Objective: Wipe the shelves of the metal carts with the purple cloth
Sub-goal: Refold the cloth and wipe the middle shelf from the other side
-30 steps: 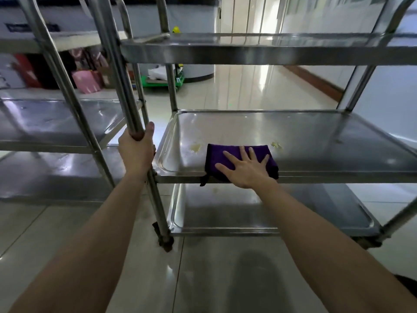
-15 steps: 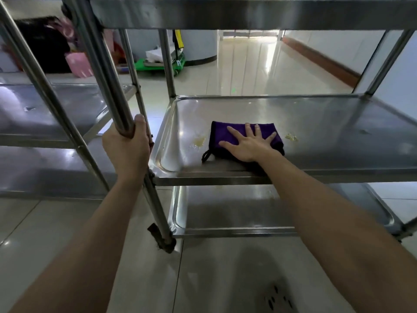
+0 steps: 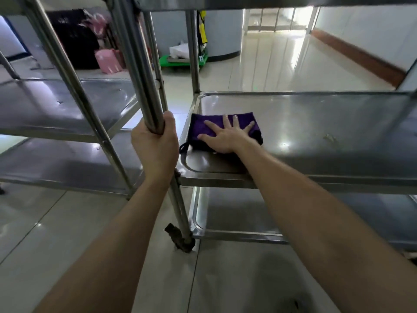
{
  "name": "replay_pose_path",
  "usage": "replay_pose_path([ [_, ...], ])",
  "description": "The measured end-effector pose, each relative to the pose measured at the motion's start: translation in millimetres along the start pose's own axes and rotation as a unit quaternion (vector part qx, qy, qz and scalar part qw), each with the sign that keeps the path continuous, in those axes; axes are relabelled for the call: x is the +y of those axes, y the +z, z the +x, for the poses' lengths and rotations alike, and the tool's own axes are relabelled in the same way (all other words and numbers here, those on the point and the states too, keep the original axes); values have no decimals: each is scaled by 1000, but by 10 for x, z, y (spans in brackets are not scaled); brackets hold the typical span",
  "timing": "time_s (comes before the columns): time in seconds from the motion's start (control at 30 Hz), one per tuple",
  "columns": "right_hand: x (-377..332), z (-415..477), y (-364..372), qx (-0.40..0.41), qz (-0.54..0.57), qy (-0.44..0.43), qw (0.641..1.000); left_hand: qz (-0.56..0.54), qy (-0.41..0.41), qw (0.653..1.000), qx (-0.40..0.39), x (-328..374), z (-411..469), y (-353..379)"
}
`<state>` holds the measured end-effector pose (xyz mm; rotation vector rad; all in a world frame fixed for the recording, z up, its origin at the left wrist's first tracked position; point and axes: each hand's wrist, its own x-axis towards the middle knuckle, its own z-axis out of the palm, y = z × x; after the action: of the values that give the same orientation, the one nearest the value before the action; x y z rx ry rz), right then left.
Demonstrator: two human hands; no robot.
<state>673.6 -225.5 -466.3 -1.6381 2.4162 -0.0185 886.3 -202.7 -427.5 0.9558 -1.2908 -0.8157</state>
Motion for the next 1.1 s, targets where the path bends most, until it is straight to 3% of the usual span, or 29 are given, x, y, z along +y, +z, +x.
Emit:
replay_pose_path([
  [0.17,-301,-703,330,-7,-6,-41,999,-18,-20,999,-42,73,-29,-48],
  [0.4,29,-1018,350,-37,36,-19,999,-48,-21,996,-72,78,-35,-91],
  [0.6,205,-464,207,-19,34,44,998,-32,-22,998,-58,-11,88,-17],
  [1.1,5,1173,-239,9,-7,64,998,-23,20,1000,4,-420,659,492],
])
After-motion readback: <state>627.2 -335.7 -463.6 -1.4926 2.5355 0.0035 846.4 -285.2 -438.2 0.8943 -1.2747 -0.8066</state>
